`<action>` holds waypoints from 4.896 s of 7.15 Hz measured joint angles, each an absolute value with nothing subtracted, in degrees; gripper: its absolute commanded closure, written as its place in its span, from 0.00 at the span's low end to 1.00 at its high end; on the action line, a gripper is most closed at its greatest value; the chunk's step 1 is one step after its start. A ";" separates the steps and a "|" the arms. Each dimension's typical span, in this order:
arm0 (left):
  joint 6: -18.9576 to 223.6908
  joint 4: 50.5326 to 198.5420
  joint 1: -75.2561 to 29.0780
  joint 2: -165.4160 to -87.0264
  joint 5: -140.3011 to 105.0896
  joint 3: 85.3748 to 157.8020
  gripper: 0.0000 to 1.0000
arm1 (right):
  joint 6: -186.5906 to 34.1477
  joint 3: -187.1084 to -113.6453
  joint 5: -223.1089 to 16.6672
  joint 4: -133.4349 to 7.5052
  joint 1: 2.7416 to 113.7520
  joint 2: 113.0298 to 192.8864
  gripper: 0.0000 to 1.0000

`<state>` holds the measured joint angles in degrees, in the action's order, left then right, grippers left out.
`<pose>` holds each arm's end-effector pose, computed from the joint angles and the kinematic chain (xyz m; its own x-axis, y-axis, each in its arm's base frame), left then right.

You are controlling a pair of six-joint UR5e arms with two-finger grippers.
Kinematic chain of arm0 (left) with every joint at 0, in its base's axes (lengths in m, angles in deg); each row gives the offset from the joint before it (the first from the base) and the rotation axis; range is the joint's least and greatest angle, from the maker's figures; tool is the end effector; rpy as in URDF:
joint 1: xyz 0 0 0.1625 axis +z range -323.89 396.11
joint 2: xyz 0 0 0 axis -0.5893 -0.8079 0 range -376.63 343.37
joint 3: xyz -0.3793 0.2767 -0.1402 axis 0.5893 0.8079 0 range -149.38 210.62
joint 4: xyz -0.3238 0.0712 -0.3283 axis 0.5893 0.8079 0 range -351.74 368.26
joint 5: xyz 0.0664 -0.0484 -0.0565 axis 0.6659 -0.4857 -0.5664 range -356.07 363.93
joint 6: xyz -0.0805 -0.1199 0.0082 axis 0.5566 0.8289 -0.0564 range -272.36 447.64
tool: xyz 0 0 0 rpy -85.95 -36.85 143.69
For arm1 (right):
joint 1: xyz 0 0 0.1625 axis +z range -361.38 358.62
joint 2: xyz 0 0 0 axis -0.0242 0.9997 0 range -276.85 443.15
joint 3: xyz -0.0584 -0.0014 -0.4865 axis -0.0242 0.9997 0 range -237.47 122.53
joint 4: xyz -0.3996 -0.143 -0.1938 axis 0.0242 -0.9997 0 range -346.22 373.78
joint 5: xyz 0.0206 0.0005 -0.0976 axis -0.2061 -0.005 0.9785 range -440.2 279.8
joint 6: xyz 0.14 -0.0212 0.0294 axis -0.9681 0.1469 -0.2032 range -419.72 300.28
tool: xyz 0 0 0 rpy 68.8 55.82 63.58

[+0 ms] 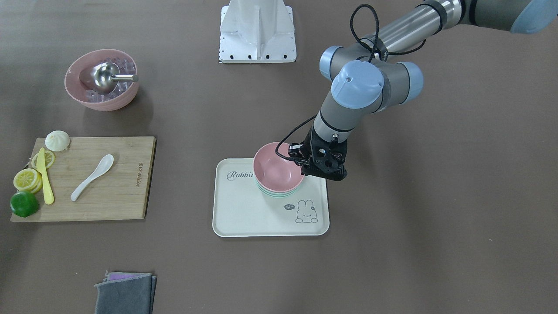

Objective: Stack pink bowl on green and place spoon
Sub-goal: 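Lower the pink bowl into the green bowl and open the left gripper, then withdraw the left arm while the right gripper moves over the cutting board, then lower the right gripper and grasp the white spoon handle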

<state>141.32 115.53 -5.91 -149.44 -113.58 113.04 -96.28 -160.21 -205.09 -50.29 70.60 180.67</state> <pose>0.5950 -0.6254 0.2629 0.5547 0.2073 -0.8058 -0.0087 0.9698 0.2435 -0.1151 -0.5176 0.6575 0.7107 0.0551 0.7013 -0.1976 0.9724 0.1238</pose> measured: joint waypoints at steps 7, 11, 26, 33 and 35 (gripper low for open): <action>121.91 108.01 -20.52 -136.47 -125.25 126.09 0.02 | -101.05 -160.37 -204.98 -50.37 68.75 178.83 0.00; 78.25 88.63 -40.82 -120.38 -126.36 133.70 0.02 | -111.59 -160.33 -203.05 -50.84 61.90 172.78 0.00; 61.26 99.13 -54.95 -106.44 -127.12 123.63 0.02 | -142.57 -153.13 -185.32 -55.00 45.62 163.89 0.47; 61.36 99.84 -54.94 -106.45 -127.11 123.60 0.02 | -142.57 -152.31 -184.53 -55.04 45.36 163.34 0.55; 61.36 99.84 -54.87 -106.45 -127.10 123.58 0.02 | -142.54 -151.80 -184.52 -55.04 45.31 162.98 0.93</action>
<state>61.36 99.84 -54.87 -106.45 -127.10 123.58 -142.54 -151.80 -184.52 -55.04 45.31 162.98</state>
